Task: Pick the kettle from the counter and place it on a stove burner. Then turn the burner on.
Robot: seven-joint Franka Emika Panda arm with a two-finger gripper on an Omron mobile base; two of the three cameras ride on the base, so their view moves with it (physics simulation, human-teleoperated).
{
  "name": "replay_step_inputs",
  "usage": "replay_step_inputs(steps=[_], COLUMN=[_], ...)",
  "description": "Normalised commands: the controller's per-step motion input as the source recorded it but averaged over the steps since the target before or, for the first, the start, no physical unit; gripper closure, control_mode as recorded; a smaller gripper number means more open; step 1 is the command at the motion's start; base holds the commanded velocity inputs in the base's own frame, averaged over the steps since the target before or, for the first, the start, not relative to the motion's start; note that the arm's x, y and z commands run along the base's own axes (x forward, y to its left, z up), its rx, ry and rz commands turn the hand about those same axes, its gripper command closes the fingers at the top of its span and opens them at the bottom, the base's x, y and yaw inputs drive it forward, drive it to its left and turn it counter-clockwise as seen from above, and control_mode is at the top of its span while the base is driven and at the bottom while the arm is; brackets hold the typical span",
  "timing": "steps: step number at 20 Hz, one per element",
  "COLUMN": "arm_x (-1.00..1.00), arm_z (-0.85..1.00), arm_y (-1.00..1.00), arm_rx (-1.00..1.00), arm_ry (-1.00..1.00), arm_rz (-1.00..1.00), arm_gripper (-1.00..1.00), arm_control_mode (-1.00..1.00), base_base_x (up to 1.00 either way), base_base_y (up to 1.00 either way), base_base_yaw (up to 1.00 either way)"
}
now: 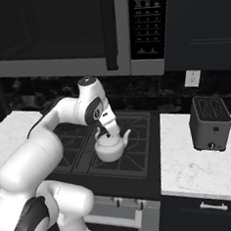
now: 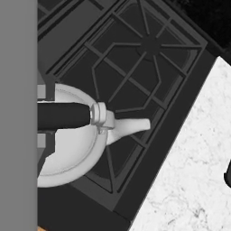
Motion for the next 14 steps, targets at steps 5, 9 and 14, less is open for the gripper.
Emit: replay_step_inputs(steps=[5, 9, 14], arm_x=[0.18, 0.18, 0.13], arm_z=[-0.01, 0.00, 0.00], arm_y=[-0.05, -0.13, -0.11], arm_rx=[0.00, 0.00, 0.00], arm_ry=[0.00, 0.00, -0.01], arm_rz=[0.00, 0.00, 0.00], arm_gripper=[1.00, 1.00, 1.00], arm_control_mode=[-1.00, -1.00, -1.00], base_base_x=[0.00, 0.00, 0.00], base_base_y=[0.00, 0.00, 0.00], base_base_yaw=[0.00, 0.00, 0.00])
